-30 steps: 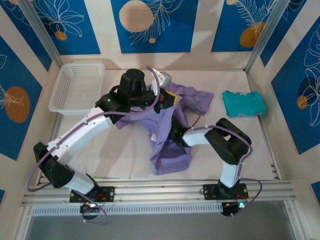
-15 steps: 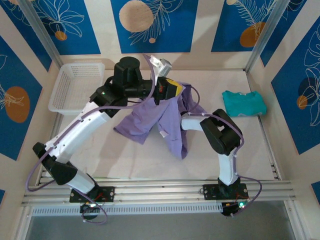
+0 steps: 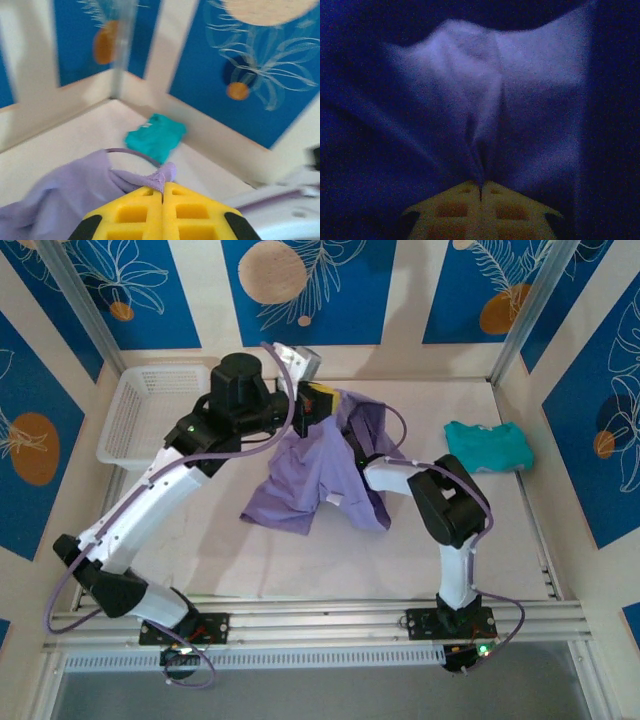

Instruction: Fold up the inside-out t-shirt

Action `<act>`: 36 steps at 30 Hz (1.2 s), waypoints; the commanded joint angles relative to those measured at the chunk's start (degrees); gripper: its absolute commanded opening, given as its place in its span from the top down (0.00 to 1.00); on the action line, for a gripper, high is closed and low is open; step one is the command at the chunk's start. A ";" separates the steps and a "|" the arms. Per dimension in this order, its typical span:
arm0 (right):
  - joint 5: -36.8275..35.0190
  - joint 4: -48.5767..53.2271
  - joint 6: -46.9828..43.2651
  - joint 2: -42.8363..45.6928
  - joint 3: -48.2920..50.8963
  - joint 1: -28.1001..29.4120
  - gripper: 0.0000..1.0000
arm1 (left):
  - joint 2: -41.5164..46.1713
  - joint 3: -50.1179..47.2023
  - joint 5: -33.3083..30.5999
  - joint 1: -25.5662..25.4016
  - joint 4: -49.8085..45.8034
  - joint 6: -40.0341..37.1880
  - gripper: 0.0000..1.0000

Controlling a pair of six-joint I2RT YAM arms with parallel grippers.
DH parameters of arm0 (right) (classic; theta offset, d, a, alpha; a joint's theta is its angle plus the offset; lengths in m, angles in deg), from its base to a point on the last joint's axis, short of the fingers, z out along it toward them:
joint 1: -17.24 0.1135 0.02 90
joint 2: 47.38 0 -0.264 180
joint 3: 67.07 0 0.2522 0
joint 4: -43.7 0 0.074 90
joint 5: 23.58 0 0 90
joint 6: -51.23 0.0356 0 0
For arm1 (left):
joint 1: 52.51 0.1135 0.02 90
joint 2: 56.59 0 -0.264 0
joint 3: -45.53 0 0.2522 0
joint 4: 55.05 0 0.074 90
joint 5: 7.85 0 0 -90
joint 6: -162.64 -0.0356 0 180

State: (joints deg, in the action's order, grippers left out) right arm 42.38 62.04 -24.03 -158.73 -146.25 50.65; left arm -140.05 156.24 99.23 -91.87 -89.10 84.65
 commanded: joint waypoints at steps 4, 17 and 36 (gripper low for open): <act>12.29 -5.33 -2.17 16.71 9.98 -0.25 1.00 | 4.94 -13.58 -14.59 11.76 6.29 6.12 1.00; 28.43 -6.68 -1.44 32.13 8.04 -2.32 1.00 | 3.23 -28.38 -15.88 22.04 13.15 11.02 1.00; 37.04 -5.93 -0.44 42.33 9.00 -10.61 1.00 | -2.00 -37.66 -13.24 21.18 12.84 10.10 0.33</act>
State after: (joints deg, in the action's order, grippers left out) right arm 77.40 56.79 -24.62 -115.89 -137.75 40.55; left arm -146.56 120.17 82.53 -67.24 -78.00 96.02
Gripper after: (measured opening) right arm 0.065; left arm 0.645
